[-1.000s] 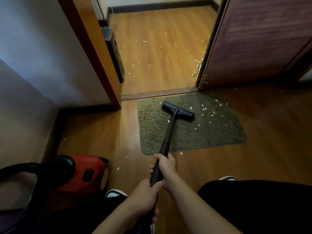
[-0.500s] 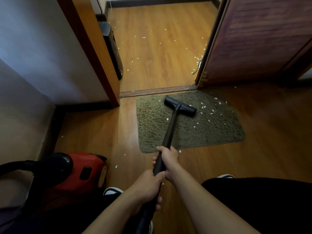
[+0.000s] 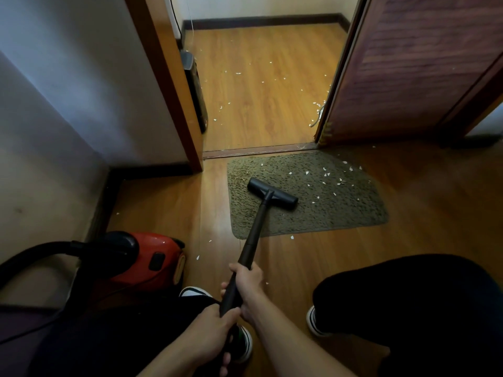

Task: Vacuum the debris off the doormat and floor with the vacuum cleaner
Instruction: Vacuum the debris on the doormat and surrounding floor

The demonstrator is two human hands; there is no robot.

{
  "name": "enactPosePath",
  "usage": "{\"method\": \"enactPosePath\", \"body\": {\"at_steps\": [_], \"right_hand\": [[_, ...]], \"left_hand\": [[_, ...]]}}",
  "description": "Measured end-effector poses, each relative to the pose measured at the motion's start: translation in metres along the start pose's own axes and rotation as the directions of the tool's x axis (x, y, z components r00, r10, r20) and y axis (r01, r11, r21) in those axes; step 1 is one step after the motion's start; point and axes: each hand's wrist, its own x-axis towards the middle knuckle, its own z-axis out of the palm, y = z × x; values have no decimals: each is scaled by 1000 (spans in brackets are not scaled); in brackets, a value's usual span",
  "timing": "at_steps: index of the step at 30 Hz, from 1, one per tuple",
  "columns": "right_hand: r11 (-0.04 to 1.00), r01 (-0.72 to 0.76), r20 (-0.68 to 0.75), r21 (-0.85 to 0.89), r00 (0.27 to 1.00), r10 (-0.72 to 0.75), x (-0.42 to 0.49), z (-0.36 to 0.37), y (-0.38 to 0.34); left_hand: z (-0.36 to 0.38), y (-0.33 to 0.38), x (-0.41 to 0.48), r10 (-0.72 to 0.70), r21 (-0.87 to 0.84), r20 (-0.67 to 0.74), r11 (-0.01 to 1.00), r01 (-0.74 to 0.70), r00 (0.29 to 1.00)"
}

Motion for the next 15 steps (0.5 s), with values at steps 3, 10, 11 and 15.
{"method": "enactPosePath", "body": {"at_steps": [3, 10, 11, 15], "right_hand": [[1000, -3, 0, 7, 1000, 3, -2, 2, 6], [999, 31, -20, 24, 999, -31, 16, 0, -12], [999, 33, -19, 21, 999, -32, 20, 0, -16], [999, 48, -21, 9, 999, -48, 35, -5, -33]], "left_hand": [[-2, -5, -3, 0, -10, 10, 1000, 0, 1000], [2, 7, 20, 5, -53, 27, 999, -4, 1000], [3, 10, 25, 11, -61, 29, 998, -9, 1000], [6, 28, 35, 31, -89, 42, 996, -27, 999]]}}
